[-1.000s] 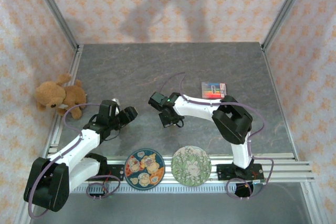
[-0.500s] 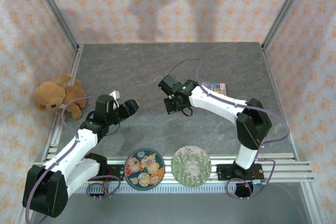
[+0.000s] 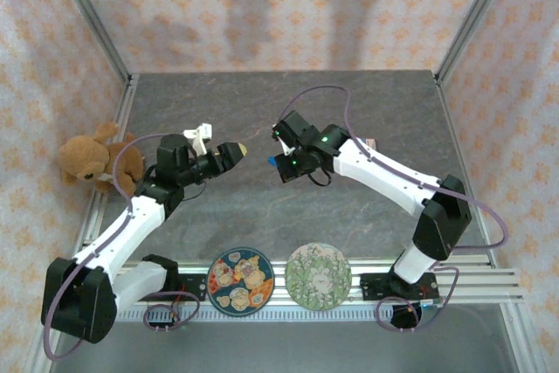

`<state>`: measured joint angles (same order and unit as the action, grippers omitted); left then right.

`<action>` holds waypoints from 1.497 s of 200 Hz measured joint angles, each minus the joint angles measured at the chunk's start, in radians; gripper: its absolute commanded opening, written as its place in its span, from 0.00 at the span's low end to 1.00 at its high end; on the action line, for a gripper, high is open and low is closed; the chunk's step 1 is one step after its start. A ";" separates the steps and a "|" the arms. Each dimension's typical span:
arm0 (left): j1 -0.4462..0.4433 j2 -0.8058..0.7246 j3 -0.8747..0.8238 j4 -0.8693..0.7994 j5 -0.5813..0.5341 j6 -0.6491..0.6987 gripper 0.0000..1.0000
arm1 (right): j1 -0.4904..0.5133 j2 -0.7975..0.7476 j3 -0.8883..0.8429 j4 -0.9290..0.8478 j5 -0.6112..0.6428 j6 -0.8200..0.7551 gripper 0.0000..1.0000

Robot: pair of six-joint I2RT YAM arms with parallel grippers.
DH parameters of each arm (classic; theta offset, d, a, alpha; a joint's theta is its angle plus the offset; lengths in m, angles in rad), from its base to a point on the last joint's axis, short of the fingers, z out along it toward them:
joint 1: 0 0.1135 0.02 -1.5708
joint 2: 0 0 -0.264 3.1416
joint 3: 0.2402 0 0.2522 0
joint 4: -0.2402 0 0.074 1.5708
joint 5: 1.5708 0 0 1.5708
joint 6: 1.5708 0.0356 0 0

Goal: Remove the keys from the keyring

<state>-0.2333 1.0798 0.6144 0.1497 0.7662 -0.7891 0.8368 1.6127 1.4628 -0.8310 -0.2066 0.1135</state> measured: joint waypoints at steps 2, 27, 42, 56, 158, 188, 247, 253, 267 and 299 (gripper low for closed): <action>-0.002 0.004 0.000 0.003 0.003 -0.001 0.69 | 0.000 -0.005 0.000 0.000 -0.005 0.000 0.00; -0.050 0.036 0.000 0.072 0.042 -0.029 0.71 | 0.000 -0.032 0.000 0.001 -0.051 0.000 0.00; -0.080 0.051 0.000 0.110 0.053 -0.041 0.71 | 0.000 -0.042 0.000 0.001 -0.076 0.000 0.00; -0.103 0.067 0.000 0.140 0.063 -0.049 0.70 | 0.000 -0.047 0.000 0.002 -0.098 0.001 0.00; -0.180 0.125 0.020 0.241 0.068 -0.079 0.08 | 0.000 -0.080 -0.001 0.021 -0.142 0.005 0.00; -0.180 0.100 0.025 0.220 0.056 -0.063 0.00 | 0.000 -0.083 -0.003 0.036 -0.142 0.018 0.31; -0.179 0.069 0.136 0.039 -0.012 0.015 0.00 | -0.125 -0.232 -0.159 0.165 -0.169 0.095 0.55; -0.179 0.069 0.148 0.027 -0.018 0.021 0.00 | -0.140 -0.250 -0.177 0.181 -0.169 0.104 0.55; -0.179 0.069 0.176 -0.006 -0.032 0.032 0.00 | -0.164 -0.285 -0.215 0.229 -0.169 0.133 0.56; -0.179 0.085 0.237 -0.061 -0.067 0.039 0.00 | -0.193 -0.320 -0.298 0.344 -0.159 0.187 0.56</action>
<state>-0.4118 1.1645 0.8516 0.0887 0.6994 -0.7498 0.6437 1.2922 1.1652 -0.4866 -0.3653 0.3000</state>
